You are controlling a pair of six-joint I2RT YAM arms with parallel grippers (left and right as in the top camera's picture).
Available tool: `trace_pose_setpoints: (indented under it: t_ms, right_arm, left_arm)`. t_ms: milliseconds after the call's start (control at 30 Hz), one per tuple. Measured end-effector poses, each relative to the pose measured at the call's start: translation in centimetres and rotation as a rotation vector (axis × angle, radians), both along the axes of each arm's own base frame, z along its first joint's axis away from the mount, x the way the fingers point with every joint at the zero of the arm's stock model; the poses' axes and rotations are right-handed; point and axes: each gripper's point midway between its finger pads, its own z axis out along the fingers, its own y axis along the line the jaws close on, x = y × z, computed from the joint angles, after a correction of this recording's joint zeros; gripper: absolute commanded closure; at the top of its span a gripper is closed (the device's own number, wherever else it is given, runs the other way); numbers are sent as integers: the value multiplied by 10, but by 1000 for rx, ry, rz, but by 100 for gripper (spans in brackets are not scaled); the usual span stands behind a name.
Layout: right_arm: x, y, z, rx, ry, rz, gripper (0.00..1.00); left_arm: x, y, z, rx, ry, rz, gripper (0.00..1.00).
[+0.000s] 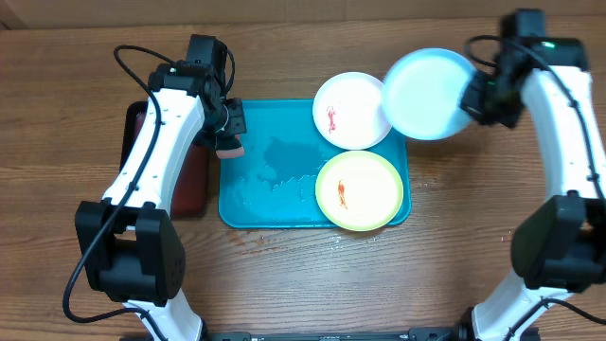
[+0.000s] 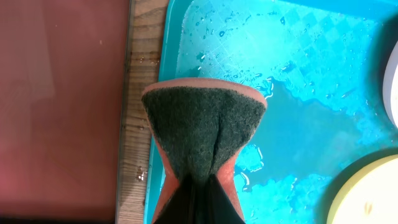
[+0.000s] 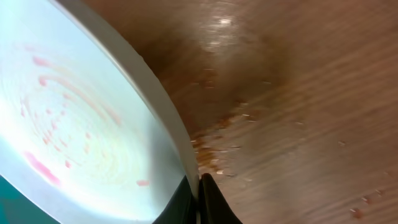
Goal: Clean dirty plates on tray and stack at the side
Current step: 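Move the plate right and set it on the table beside the tray, then grip the yellow plate's rim with the right gripper and pull it left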
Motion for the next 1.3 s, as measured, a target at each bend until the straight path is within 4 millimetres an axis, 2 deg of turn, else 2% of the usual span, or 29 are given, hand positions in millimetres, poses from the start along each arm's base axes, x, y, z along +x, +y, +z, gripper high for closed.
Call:
trace_pose_setpoints:
  t_ms: [133, 233, 400, 633, 733, 833, 900, 1033, 1200, 1300]
  right_arm:
    - [-16, -30, -27, 18, 49, -79, 96]
    - [-28, -40, -54, 42, 81, -116, 96]
    - [-44, -44, -92, 86, 110, -145, 96]
    - [-61, -45, -121, 106, 136, -167, 96]
    - [-63, -46, -126, 109, 134, -172, 96]
    - [-64, -46, -127, 112, 135, -174, 85]
    - [-66, -45, -127, 115, 144, -168, 84]
    - [-81, -38, -125, 140, 207, -157, 79]
    - [-77, -22, -112, 219, 196, -89, 76]
    - [-74, 0, -104, 282, 180, -19, 75]
  left_arm:
    - [0, 0, 0, 0, 0, 0, 96]
    - [0, 0, 0, 0, 1, 0, 96]
    - [0, 0, 0, 0, 2, 0, 96]
    - [0, 0, 0, 0, 1, 0, 96]
    - [0, 0, 0, 0, 1, 0, 96]
    - [0, 0, 0, 0, 1, 0, 96]
    - [0, 0, 0, 0, 1, 0, 96]
    - [0, 0, 0, 0, 1, 0, 96]
    - [1, 0, 0, -1, -3, 0, 96]
    - [1, -2, 0, -10, -2, 0, 96]
